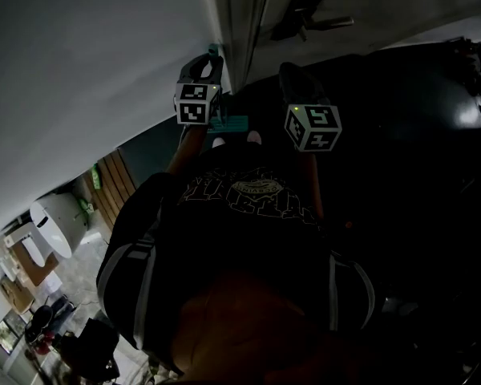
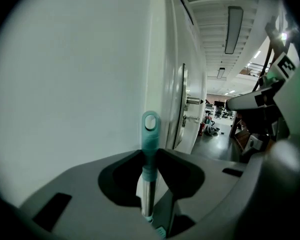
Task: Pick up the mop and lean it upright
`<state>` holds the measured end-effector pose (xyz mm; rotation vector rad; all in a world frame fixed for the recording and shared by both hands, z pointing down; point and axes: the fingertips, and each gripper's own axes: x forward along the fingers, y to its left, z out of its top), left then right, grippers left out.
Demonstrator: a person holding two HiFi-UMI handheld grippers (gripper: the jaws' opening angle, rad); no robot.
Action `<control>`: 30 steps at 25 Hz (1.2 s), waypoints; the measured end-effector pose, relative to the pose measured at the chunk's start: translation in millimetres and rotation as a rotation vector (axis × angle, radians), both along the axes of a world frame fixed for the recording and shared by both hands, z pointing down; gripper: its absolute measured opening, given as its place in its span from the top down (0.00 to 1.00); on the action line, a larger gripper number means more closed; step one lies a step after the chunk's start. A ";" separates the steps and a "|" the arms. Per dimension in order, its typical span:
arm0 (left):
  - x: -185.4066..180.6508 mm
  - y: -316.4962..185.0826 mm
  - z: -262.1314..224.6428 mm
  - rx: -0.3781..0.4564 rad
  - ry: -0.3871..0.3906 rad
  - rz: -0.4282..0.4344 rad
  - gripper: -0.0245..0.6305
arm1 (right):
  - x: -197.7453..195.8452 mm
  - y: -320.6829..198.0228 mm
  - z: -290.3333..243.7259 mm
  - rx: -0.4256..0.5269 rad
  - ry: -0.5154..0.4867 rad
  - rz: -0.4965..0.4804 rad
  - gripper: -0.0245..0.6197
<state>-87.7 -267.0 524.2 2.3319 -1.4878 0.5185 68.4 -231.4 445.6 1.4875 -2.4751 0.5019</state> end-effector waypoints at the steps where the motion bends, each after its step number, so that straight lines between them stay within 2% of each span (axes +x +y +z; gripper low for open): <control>1: -0.7 3.1 -0.5 0.001 0.001 -0.005 0.74 | -1.1 0.9 0.5 -0.001 0.000 -0.007 0.93; 30: -5.7 95.6 -11.5 0.050 0.023 -0.066 0.74 | -67.2 19.6 11.8 -0.011 0.005 -0.258 0.93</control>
